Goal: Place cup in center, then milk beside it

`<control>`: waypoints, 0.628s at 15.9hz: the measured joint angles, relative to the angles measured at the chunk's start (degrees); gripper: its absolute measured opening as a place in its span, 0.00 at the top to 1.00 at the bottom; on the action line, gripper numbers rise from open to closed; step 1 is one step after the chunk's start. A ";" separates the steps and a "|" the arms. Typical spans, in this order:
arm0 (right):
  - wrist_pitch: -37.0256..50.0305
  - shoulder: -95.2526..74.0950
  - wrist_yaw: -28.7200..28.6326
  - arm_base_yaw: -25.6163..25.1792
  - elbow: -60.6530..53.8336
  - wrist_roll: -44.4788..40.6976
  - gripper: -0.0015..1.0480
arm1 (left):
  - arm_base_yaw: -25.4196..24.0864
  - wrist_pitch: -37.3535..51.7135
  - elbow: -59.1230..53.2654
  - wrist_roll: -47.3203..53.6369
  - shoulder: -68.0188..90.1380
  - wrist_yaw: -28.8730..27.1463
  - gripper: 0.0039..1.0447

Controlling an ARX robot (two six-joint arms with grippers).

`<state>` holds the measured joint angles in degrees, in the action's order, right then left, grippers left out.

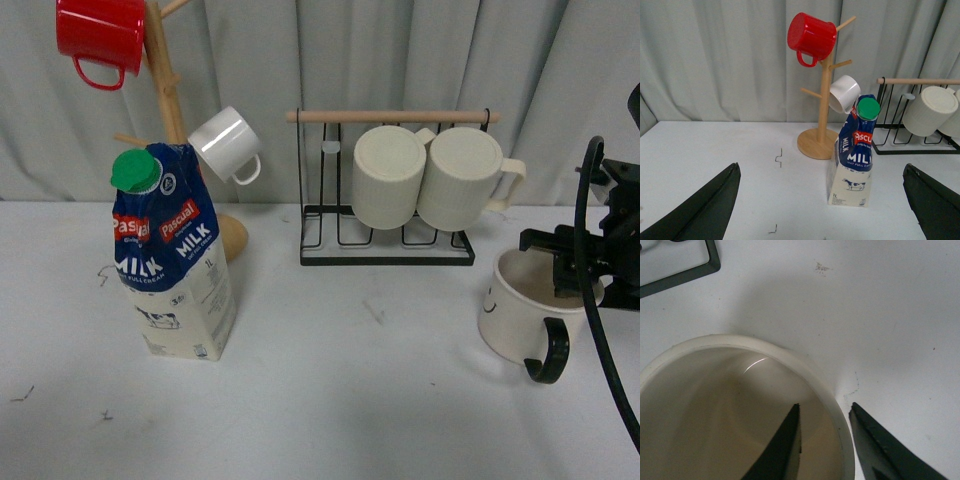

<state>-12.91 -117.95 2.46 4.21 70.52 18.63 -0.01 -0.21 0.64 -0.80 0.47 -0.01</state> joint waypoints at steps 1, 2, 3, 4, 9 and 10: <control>0.00 -0.09 0.04 0.24 0.00 0.04 0.75 | 0.00 0.00 0.00 0.00 0.00 0.00 0.06; 0.04 -0.09 0.11 0.35 0.00 0.04 0.85 | 0.00 0.00 0.00 0.00 0.00 0.00 0.06; -0.22 -0.07 -0.11 0.35 0.00 0.04 0.95 | 0.00 0.00 0.00 0.00 0.00 0.00 0.06; -0.35 0.39 -0.57 0.35 -0.17 0.37 0.97 | 0.00 0.00 0.00 0.00 0.00 -0.02 0.06; -2.43 6.34 -2.78 1.99 -3.96 0.33 0.97 | 0.00 0.00 0.00 0.00 0.00 0.00 0.06; -1.60 8.50 -3.41 3.41 -4.07 0.35 0.97 | 0.00 0.00 0.00 0.00 0.00 0.00 0.06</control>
<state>-14.50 -109.45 -0.95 7.62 66.46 18.98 -0.01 -0.21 0.64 -0.80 0.47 -0.01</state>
